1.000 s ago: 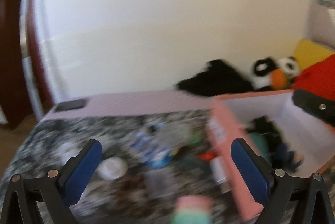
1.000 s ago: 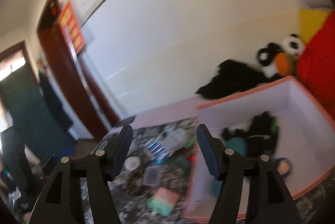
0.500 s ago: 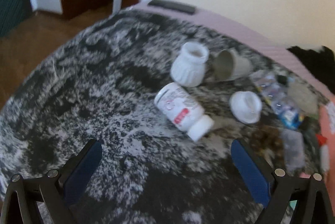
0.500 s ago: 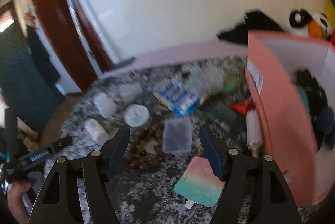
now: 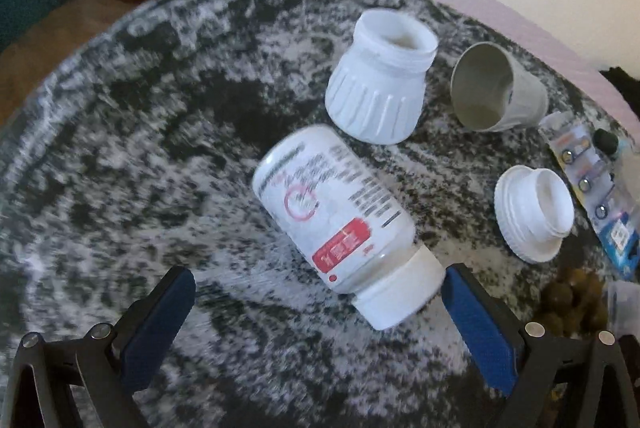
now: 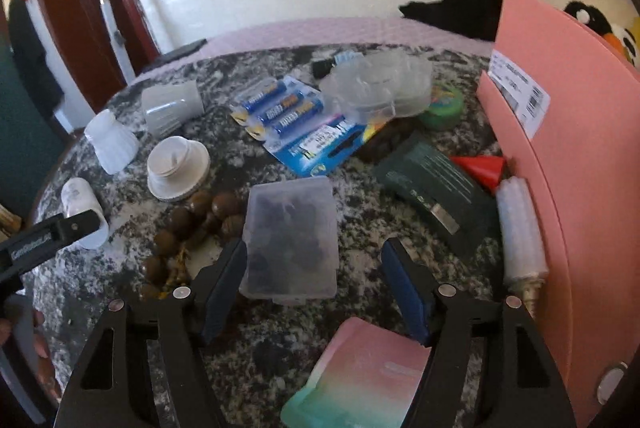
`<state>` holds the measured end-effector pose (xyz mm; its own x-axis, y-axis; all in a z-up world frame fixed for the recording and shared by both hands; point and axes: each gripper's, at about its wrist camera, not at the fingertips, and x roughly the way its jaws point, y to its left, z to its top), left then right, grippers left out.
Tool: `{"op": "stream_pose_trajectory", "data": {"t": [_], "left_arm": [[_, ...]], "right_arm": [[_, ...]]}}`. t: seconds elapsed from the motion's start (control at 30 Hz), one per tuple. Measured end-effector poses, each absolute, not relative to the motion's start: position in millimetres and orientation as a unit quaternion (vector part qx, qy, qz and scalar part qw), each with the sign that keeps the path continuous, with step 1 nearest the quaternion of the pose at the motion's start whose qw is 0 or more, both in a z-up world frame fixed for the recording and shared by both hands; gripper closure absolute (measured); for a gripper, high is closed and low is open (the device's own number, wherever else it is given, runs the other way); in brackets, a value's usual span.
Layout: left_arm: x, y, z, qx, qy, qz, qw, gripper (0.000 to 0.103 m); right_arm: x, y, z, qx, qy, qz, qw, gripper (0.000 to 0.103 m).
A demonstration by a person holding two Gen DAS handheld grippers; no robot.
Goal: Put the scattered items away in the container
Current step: 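Grasp the clear box of black beads with the right gripper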
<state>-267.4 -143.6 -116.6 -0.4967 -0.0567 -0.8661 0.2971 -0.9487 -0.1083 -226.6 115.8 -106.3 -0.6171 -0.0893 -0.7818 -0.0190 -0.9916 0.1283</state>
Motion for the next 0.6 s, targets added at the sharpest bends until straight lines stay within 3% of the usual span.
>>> {"op": "stream_pose_trajectory", "data": {"t": [0.13,0.17,0.2,0.27,0.3,0.6], "left_arm": [[-271,-140,-125,0.494,0.096,-0.856,0.116,0.002],[-269,-139,-124,0.487,0.092,-0.861,0.115,0.012],[-268,-139,-121,0.482,0.089,-0.864,0.113,0.036],[-264,-141,-114,0.477,0.087,-0.868,0.108,0.070],[-261,-143,-110,0.474,0.091,-0.869,0.106,0.090],[-220,-155,-68,0.443,0.104,-0.886,0.088,0.092]], "right_arm": [[-235,112,-116,0.447,-0.080,-0.890,0.051,0.028],[-237,112,-119,0.448,-0.089,-0.887,0.063,0.030],[-237,112,-120,0.449,-0.086,-0.887,0.063,0.035],[-236,112,-116,0.443,-0.079,-0.891,0.062,0.046],[-235,113,-113,0.441,-0.079,-0.892,0.062,0.047],[-211,116,-75,0.422,-0.099,-0.897,0.085,0.047]]}}
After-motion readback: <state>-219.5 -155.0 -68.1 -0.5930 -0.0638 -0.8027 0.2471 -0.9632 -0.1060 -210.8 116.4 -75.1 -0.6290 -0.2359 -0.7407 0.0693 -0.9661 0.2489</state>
